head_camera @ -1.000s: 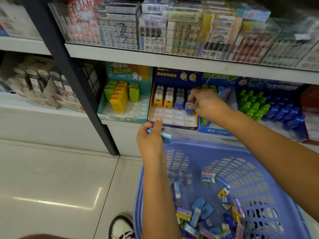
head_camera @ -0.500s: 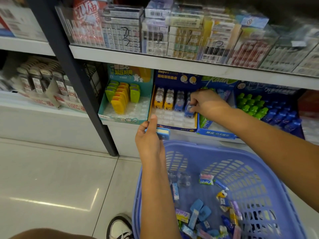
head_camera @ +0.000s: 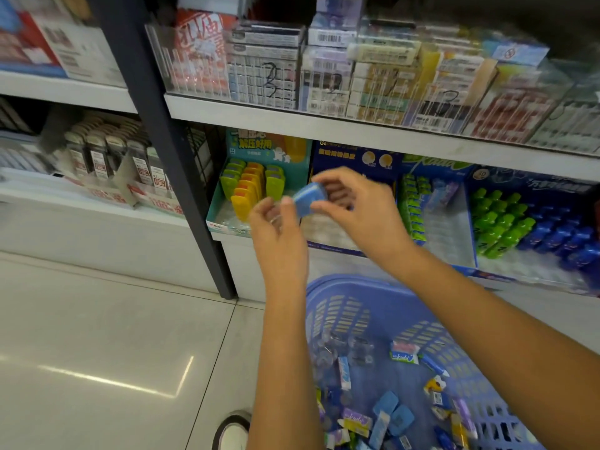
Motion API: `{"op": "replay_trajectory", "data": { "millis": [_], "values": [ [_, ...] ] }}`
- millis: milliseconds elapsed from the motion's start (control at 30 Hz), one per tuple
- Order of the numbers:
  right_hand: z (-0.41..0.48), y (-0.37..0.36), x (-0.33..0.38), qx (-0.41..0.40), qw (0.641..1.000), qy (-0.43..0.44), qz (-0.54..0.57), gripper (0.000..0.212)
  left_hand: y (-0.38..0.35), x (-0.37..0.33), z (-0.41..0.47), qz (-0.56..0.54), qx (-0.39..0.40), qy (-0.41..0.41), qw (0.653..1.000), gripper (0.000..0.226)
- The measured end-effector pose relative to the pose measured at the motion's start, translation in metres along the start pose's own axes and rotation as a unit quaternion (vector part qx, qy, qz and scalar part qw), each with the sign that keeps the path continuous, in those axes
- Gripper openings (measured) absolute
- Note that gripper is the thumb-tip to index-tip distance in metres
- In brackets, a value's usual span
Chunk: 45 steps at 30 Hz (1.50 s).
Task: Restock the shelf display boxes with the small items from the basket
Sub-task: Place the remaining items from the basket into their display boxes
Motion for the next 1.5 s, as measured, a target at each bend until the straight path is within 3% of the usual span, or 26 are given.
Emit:
{"op": "replay_trajectory", "data": {
  "millis": [67, 100, 200, 300, 433, 600, 867, 1067, 1167, 1333, 1500],
  "values": [
    [0.029, -0.003, -0.006, 0.001, 0.998, 0.01, -0.063, 0.034, -0.008, -0.015, 0.005, 0.244, 0.037, -0.132, 0.96, 0.039],
    [0.043, -0.009, -0.012, 0.014, 0.995, 0.005, -0.103, 0.034, -0.016, -0.011, 0.005, 0.32, 0.065, -0.155, 0.932, 0.044],
    [0.075, -0.03, -0.036, 0.066, 0.974, -0.026, -0.216, 0.032, -0.027, 0.017, 0.004, 0.449, 0.135, -0.127, 0.874, 0.052],
    [0.092, -0.043, -0.048, 0.088, 0.969, -0.038, -0.229, 0.027, -0.032, 0.027, 0.002, 0.509, 0.154, -0.141, 0.835, 0.052],
    [0.099, -0.064, -0.062, 0.162, 0.945, -0.053, -0.278, 0.024, -0.034, 0.025, 0.004, 0.517, 0.147, -0.148, 0.83, 0.053],
    [0.105, -0.067, -0.075, 0.178, 0.938, -0.111, -0.276, 0.03, -0.034, 0.025, 0.004, 0.517, 0.145, -0.147, 0.831, 0.054],
    [0.101, -0.061, -0.09, 0.115, 0.958, -0.199, -0.174, 0.03, -0.036, 0.026, 0.003, 0.525, 0.142, -0.152, 0.826, 0.054],
    [0.1, -0.063, -0.074, 0.113, 0.955, -0.118, -0.246, 0.028, -0.036, 0.027, 0.002, 0.531, 0.144, -0.151, 0.822, 0.053],
    [0.098, -0.065, -0.083, 0.126, 0.939, -0.125, -0.294, 0.025, -0.037, 0.027, 0.002, 0.528, 0.151, -0.145, 0.823, 0.053],
    [0.093, -0.062, -0.07, 0.105, 0.948, -0.073, -0.292, 0.025, -0.037, 0.027, 0.002, 0.526, 0.151, -0.146, 0.824, 0.052],
    [0.103, -0.07, -0.086, 0.148, 0.944, -0.186, -0.227, 0.03, -0.037, 0.027, 0.003, 0.528, 0.149, -0.142, 0.824, 0.052]
  ]
}}
Point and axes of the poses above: each hand's wrist, its own z-axis towards the middle knuckle, its own y-axis out of the back of the hand, x = y × z, the point moved 10 cm from there along z, towards the middle knuckle, and after that the axes turned 8 degrees about z, right-handed, at the moved point
